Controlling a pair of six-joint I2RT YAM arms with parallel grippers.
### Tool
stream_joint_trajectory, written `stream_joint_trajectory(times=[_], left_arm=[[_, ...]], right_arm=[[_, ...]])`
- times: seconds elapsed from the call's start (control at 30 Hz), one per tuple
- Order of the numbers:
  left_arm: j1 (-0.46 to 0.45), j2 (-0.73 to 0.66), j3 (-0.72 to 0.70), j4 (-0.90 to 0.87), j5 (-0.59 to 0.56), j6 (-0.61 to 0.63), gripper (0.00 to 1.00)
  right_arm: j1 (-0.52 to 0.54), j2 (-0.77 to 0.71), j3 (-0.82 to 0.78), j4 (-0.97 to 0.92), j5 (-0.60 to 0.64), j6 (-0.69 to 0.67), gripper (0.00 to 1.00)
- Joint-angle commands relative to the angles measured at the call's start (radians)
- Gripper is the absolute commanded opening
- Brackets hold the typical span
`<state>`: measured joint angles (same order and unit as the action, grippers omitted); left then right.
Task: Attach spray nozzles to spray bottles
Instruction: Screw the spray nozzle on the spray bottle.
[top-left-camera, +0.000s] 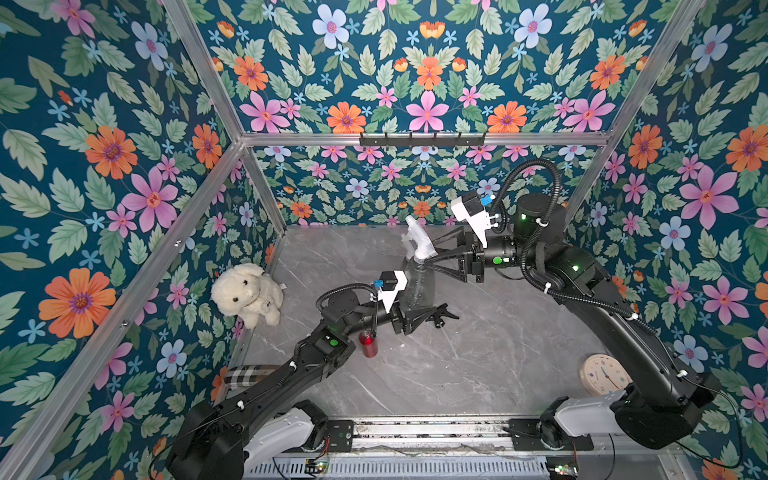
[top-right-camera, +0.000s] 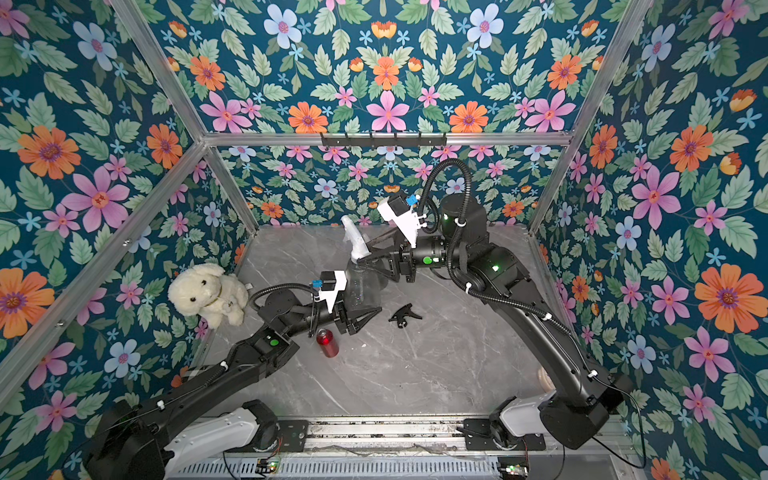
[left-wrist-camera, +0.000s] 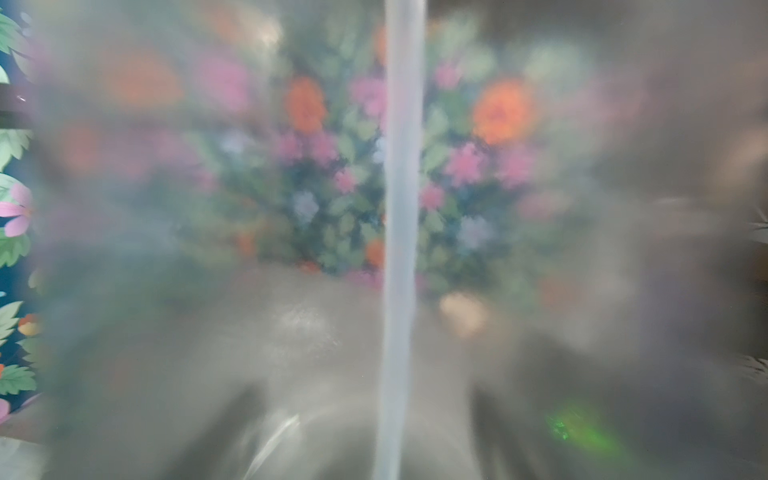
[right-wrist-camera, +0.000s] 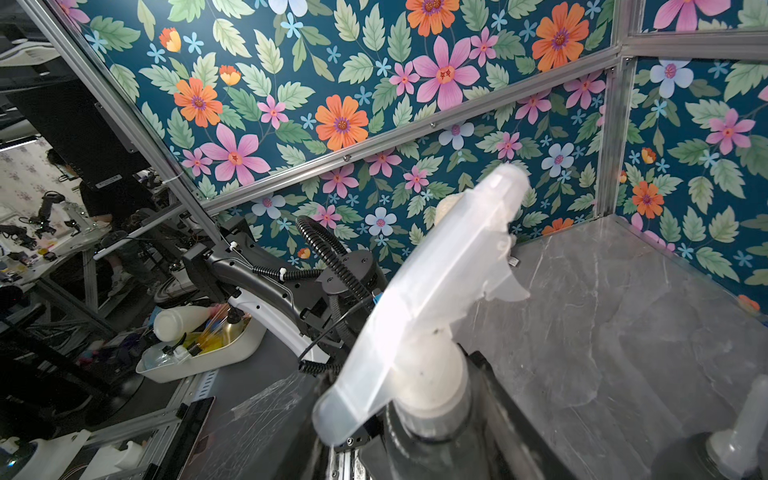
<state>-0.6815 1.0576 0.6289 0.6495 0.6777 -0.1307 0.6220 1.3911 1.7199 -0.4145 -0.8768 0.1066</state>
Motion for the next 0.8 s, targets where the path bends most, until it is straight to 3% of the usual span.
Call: stream_joint_trajectory(times=[0.0, 0.23, 0.4, 0.77], left_arm=[[0.0, 0.003, 0.014, 0.019, 0.06, 0.014, 0.0], [0.0, 0.012, 0.017, 0.01, 0.062, 0.02, 0.0], [0.0, 0.016, 0.02, 0.007, 0.057, 0.022, 0.0], [0.0, 0.022, 0.027, 0.008, 0.045, 0.025, 0.0]], right_arm=[[0.002, 0.015, 0.018, -0.006, -0.03, -0.019, 0.53], [0.002, 0.034, 0.03, -0.004, -0.021, -0.012, 0.41], [0.003, 0.039, 0.037, -0.019, -0.008, -0.017, 0.46], [0.018, 0.026, 0.02, -0.038, 0.027, -0.035, 0.42]])
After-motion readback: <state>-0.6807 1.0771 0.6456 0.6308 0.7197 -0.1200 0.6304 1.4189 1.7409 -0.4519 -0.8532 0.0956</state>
